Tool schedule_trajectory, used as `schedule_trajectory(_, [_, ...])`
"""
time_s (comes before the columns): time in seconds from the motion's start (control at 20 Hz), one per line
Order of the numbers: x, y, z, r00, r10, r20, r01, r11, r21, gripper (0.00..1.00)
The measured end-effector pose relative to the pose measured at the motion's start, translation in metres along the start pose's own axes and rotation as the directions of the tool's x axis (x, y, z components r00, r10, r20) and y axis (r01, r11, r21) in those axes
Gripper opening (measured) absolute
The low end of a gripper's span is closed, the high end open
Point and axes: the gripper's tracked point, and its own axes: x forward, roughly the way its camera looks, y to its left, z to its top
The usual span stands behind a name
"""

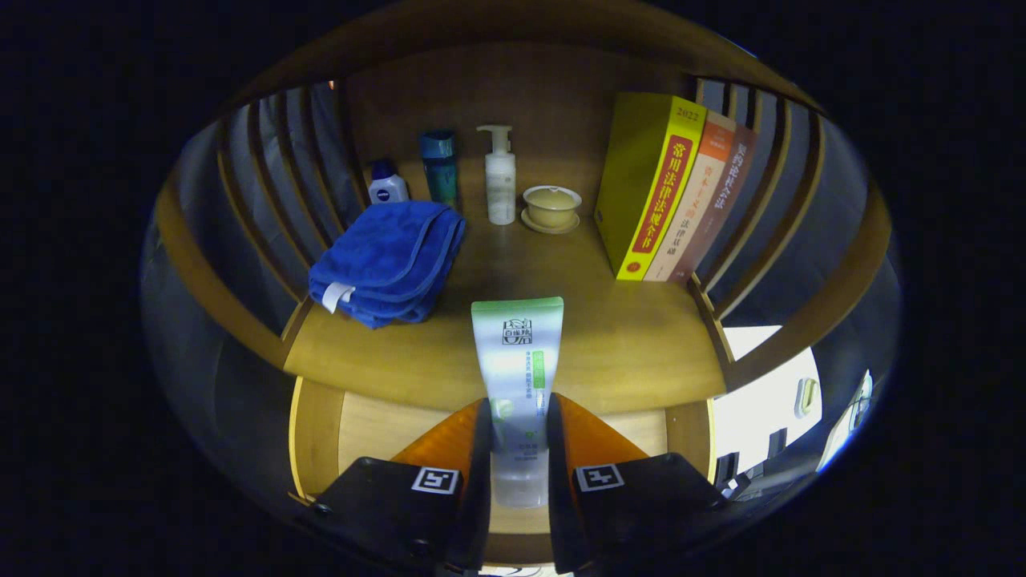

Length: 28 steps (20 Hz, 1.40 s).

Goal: Pull open the drawer, take out the items inside it, and place them on the countertop above the cabinet.

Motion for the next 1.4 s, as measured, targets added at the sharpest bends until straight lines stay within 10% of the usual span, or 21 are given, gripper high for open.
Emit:
schedule_trajectory(0.8, [0.132, -0.030, 0.034, 0.997, -0.061, -0.045, 0.059, 0.998, -0.033, 0.44])
schedule_trajectory(1.4, [0.034, -0.036, 0.078, 0.957, -0.122, 0.262, 0.104, 0.991, 0.083, 1.00])
